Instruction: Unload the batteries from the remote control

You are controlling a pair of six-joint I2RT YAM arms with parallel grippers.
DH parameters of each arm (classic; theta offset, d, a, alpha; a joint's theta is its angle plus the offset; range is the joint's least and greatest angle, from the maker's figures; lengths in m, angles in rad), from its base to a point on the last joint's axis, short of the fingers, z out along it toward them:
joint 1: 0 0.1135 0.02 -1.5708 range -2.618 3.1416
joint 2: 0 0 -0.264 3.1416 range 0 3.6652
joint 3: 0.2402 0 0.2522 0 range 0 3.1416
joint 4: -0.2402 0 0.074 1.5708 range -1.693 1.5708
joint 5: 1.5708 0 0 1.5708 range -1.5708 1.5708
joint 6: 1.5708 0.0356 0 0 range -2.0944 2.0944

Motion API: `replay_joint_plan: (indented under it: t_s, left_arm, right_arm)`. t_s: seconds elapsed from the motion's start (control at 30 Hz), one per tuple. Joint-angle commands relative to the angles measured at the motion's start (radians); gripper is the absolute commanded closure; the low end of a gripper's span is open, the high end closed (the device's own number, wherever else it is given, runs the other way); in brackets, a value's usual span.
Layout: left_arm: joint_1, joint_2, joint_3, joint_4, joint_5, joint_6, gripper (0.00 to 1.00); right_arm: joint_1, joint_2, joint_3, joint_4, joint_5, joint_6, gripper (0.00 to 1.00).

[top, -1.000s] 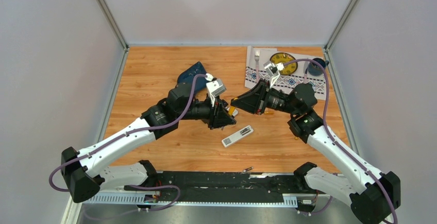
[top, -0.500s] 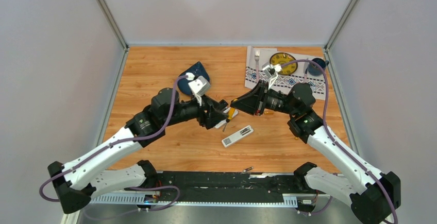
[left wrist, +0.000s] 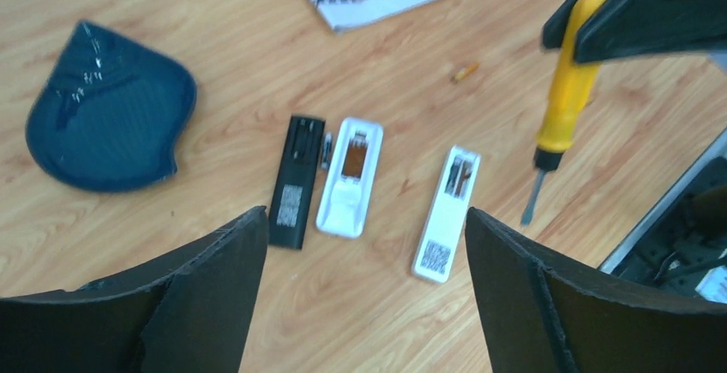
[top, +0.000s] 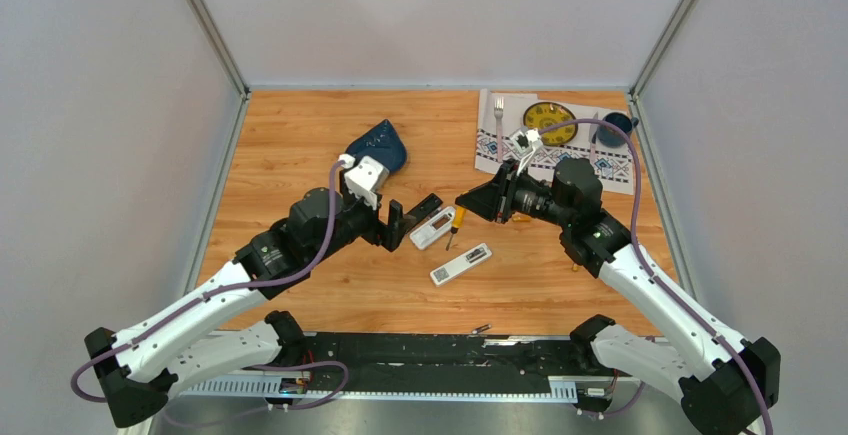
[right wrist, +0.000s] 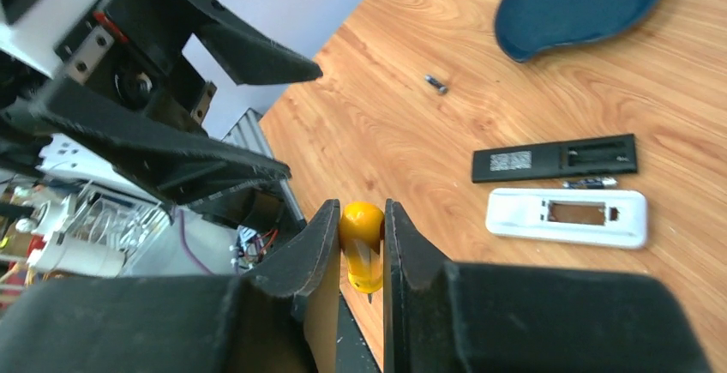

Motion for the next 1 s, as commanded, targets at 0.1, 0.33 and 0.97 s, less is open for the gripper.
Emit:
replay_joint_plan:
  t_s: [0.1,0.33,0.97]
  left_arm:
    - [-0.003,0.082,-0.11,0.018,0.008,-0.072,0.0]
    - [-0.003,0.376,-0.156,0.126,0.216,-0.117,0.0]
    - [-0.205,0.814,0.143,-0.014,0.134,-0.008,0.04]
  right_arm:
    - [-0.083,-0.013,-0.055,-0.05,0.1,0.01,1.0]
    - [-0.284,-0.002,-0.194,0.002,0.033,0.134,1.0]
    - [-0.45,0.032,-0.273,-0.007,-0.027,0.149,1.0]
